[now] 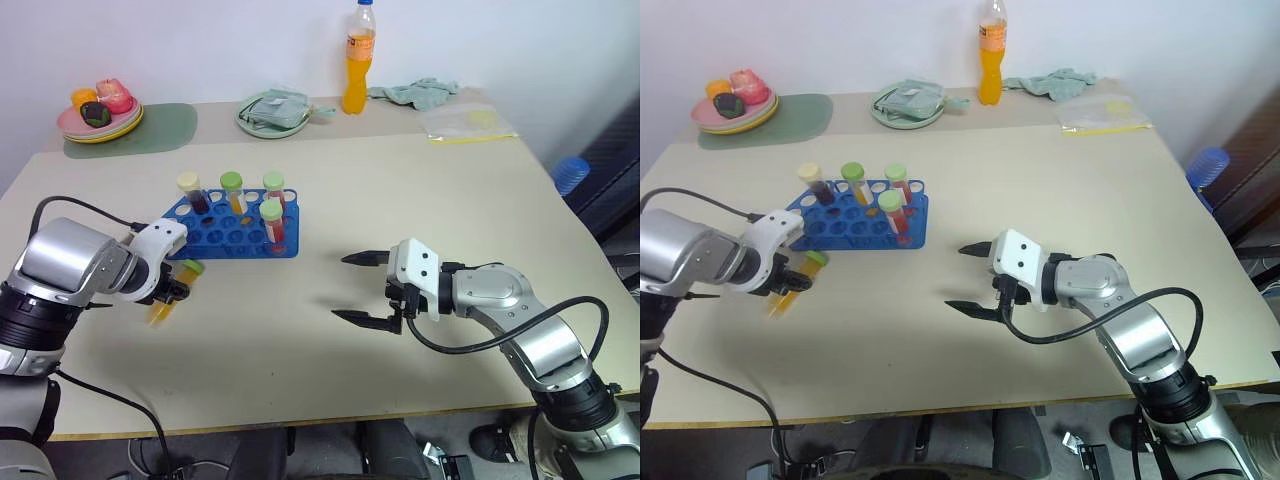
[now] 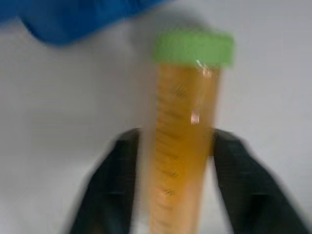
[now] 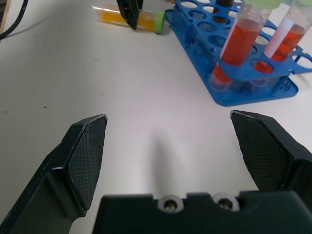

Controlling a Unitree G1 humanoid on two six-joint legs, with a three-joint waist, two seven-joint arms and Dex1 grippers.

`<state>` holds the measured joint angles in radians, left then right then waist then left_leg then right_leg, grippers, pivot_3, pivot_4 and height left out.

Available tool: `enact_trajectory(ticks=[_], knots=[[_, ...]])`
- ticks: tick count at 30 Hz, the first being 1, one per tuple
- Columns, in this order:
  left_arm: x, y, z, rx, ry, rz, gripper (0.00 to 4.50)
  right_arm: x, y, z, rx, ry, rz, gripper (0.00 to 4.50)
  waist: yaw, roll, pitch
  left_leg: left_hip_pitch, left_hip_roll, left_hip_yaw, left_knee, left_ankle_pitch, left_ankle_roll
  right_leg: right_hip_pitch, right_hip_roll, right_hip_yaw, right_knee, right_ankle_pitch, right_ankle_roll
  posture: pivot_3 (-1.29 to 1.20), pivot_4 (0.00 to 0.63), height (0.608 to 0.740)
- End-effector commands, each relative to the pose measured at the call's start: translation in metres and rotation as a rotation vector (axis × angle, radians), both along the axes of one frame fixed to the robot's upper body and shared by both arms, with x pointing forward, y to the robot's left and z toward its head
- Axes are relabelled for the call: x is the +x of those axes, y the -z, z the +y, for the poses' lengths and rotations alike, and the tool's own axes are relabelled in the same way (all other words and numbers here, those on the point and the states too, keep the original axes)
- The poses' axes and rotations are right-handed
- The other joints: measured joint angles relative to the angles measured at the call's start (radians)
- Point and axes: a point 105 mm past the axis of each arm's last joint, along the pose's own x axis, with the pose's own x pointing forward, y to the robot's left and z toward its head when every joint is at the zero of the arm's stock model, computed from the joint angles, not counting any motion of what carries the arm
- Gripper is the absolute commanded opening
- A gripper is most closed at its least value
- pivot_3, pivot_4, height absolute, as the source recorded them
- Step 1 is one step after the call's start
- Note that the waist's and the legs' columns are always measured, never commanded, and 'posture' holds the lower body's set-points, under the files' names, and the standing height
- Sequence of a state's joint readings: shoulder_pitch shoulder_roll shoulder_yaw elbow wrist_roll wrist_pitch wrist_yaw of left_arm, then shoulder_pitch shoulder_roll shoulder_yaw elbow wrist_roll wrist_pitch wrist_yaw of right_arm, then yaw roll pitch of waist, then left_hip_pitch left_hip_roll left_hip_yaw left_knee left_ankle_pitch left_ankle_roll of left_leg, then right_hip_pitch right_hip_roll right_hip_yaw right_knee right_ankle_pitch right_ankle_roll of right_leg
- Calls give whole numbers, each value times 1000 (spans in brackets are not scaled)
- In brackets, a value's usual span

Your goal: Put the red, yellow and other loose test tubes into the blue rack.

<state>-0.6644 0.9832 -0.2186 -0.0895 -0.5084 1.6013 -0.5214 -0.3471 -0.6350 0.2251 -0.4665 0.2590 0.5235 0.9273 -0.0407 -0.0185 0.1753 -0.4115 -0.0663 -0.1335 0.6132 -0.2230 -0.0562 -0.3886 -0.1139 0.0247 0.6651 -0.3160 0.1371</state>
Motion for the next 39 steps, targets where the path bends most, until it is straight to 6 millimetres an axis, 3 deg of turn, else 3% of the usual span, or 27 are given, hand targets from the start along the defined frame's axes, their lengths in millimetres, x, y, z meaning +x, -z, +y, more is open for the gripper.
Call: enact_trajectory(ticks=[1, 5, 9, 13, 17, 19, 24, 28, 34, 39], knots=[[-3, -9, 8, 18, -8, -28, 759, -1, -8, 6, 22, -23, -37, 4500, 1, 0, 0, 0, 0, 0, 0, 0, 0, 0, 0, 0, 0, 0, 0, 0, 150, 740], [-8, -21, 20, 36, -10, -79, 759, -1, -7, 8, 28, -25, -40, 4500, -3, -1, 0, 0, 0, 0, 0, 0, 0, -1, -1, 0, 0, 0, 0, 0, 150, 740], [-14, -50, 6, -82, 163, -308, 759, 0, -8, 8, 40, -13, -42, 4500, -2, 0, 0, 0, 2, 1, -1, 0, 0, -1, 0, 1, 0, 0, 0, 0, 150, 740], [-14, -97, -11, -31, 386, -834, 759, 6, -8, 8, 67, 27, -44, 4500, 9, 0, 0, 0, 5, 2, 0, 0, 0, -1, -2, 0, -1, 0, -1, 0, 150, 740], [-4, -107, -32, -251, 268, -1116, 759, 11, -2, 17, 119, 76, -36, 4500, 34, -1, 0, 0, 4, 2, 1, 0, 0, 1, -3, -1, -3, 1, -1, 0, 150, 740], [6, -111, -45, -268, 208, -1262, 759, 11, 1, 20, 155, 94, -10, 4500, 40, -2, -1, 0, 4, 1, 2, 0, 0, 2, -3, -1, -3, 1, -1, 0, 150, 740], [24, -93, -67, -152, 90, -1447, 759, 14, 2, 23, 208, 131, 16, 4500, 43, -3, -2, 0, -2, 2, 3, 0, 1, 1, -3, 0, -2, 1, 0, 0, 150, 740], [37, -77, -84, -200, 0, -1498, 759, 16, 0, 25, 216, 147, 11, 4500, 43, -3, -2, 0, -2, 2, 2, 0, 1, 1, -3, 0, -1, 1, 0, 0, 150, 740], [51, -55, -103, -298, -36, -1454, 759, 17, 0, 26, 229, 152, 14, 4500, 43, -3, -2, 0, -2, 2, 3, 0, 1, 1, -3, -1, -1, 1, 0, 0, 150, 740], [51, -47, -113, -319, -9, -1415, 759, 17, -1, 26, 235, 160, 12, 4500, 31, -3, -2, 0, -2, 2, 3, 0, 1, 1, -3, -1, -1, 1, 0, 0, 150, 740]])
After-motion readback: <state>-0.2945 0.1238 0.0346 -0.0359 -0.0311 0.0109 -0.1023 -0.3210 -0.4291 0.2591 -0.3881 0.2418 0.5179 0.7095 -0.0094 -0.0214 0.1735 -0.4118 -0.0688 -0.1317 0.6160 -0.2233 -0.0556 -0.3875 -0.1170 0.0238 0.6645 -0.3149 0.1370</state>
